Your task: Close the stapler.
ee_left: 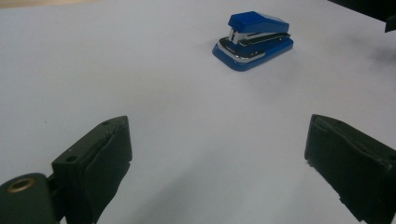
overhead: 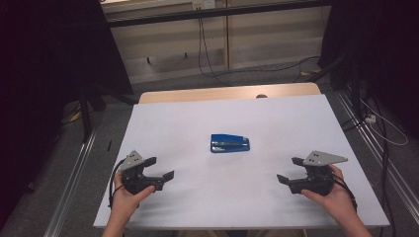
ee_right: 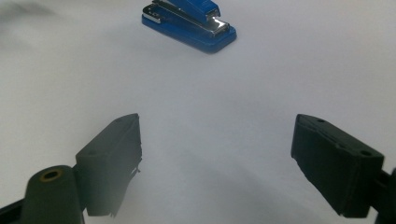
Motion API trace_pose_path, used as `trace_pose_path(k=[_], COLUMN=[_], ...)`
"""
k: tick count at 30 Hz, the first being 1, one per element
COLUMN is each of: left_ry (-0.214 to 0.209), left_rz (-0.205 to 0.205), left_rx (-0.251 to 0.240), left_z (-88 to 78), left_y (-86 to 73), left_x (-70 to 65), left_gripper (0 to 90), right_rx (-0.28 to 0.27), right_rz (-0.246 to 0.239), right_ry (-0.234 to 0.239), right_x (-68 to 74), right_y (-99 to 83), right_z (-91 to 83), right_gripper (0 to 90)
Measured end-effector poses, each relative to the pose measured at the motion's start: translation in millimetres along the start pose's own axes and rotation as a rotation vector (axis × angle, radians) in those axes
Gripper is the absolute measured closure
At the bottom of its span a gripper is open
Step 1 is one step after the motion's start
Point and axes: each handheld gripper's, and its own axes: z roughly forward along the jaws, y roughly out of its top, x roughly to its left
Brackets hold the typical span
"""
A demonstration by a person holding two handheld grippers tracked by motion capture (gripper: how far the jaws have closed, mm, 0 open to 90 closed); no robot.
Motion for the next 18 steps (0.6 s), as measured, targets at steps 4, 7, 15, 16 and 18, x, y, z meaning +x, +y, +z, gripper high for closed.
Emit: trace_pose_path(k=[4, 7, 15, 16, 18], left_ry=[0.000, 0.001, 0.000, -0.003, -0.008], left_rz=[0.006, 0.004, 0.001, 0.005, 0.004], left_rx=[0.005, 0.004, 0.001, 0.002, 0.003], left_z=[-3.1, -4.5, -4.0, -3.6, -3.1], left_y=[-3.1, -4.5, -5.1, -5.2, -5.5], left_x=[0.2, 0.7, -0.1, 0.2, 0.6], left_gripper=[7.5, 7.5, 7.1, 7.1, 7.1], right_rx=[-0.003, 0.000, -0.006, -0.004, -0.003], right_rz=[-0.001, 0.000, -0.004, -0.005, -0.008], right_ry=[-0.007, -0.007, -0.009, -0.006, -0.006], right_x=[-1.3, -1.3, -0.1, 0.0, 0.5], right_y=[-0.6, -2.0, -2.6, -2.7, -2.8], right_z=[-1.9, -3.7, -6.3, -6.0, -5.3], right_gripper=[16.0, 16.0, 15.8, 15.8, 15.8])
